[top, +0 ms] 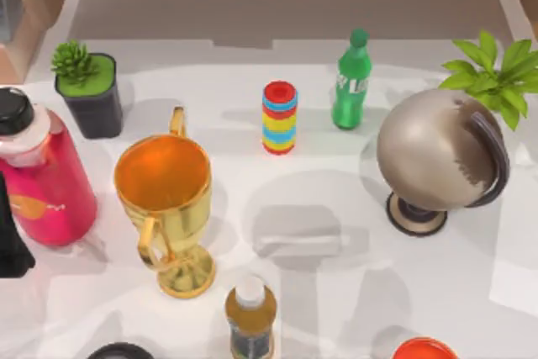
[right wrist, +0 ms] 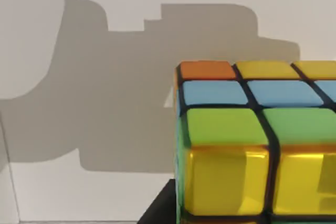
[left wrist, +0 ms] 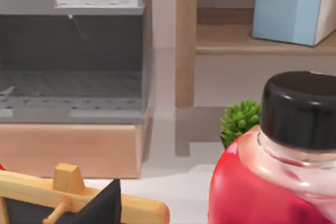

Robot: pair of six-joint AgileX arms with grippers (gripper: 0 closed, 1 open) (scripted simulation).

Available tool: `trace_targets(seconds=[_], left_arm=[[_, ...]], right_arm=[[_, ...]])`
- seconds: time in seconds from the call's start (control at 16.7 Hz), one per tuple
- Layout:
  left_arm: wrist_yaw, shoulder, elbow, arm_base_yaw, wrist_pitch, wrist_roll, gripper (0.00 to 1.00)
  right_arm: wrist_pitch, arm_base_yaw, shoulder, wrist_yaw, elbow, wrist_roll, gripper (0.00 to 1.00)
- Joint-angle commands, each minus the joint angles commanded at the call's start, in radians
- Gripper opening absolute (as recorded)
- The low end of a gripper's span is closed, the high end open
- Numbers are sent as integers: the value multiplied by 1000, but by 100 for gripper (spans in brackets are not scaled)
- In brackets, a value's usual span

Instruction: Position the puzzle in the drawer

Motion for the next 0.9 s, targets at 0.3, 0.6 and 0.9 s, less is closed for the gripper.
trace_targets(seconds=[0.3, 0.6, 0.9], left_arm=[[0, 0, 0, 0, 0, 0, 100], [0, 0, 0, 0, 0, 0, 100], [0, 0, 0, 0, 0, 0, 100]], right_arm=[[0, 0, 0, 0, 0, 0, 38], [0, 0, 0, 0, 0, 0, 75], [0, 0, 0, 0, 0, 0, 100]])
